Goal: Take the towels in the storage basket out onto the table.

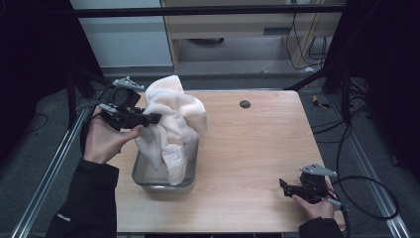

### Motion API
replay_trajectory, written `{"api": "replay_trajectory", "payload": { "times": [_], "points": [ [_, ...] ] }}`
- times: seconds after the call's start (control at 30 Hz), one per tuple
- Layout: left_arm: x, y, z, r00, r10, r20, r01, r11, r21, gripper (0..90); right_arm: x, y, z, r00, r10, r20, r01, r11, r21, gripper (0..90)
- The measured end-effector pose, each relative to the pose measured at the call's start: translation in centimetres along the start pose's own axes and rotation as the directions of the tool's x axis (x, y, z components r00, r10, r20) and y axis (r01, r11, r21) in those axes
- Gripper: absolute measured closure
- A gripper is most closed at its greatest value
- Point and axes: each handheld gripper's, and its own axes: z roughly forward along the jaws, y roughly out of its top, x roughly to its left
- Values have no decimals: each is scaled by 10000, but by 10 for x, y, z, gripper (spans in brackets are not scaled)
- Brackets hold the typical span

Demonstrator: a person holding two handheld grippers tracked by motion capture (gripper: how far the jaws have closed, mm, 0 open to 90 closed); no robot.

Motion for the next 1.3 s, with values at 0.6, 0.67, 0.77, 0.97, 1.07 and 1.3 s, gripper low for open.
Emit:
{"api": "replay_trajectory", "payload": {
  "times": [0.6,0.67,0.77,0.97,1.07,1.3],
  "points": [
    [-28,21,-4,9958,784,467,-778,9969,-145,715,-2,0,-1,9999,-88,87,89,10000,-41,77],
    [-30,23,-4,9949,881,493,-875,9961,-139,715,-2,0,-2,9999,-77,99,77,10000,-45,76],
    [-37,28,-1,9925,1051,621,-1048,9945,-84,714,-2,0,-3,9998,-86,162,86,10000,-25,76],
    [-49,35,7,9879,1335,791,-1345,9909,80,714,-4,0,-4,9995,-112,286,111,9999,35,72],
    [-57,39,12,9858,1448,850,-1463,9892,123,714,-6,-1,-4,9995,-146,285,147,9999,-44,74],
    [-77,49,25,9782,1803,1026,-1824,9832,115,714,-13,-4,-8,9991,181,379,-176,9998,-116,76]
  ]
}}
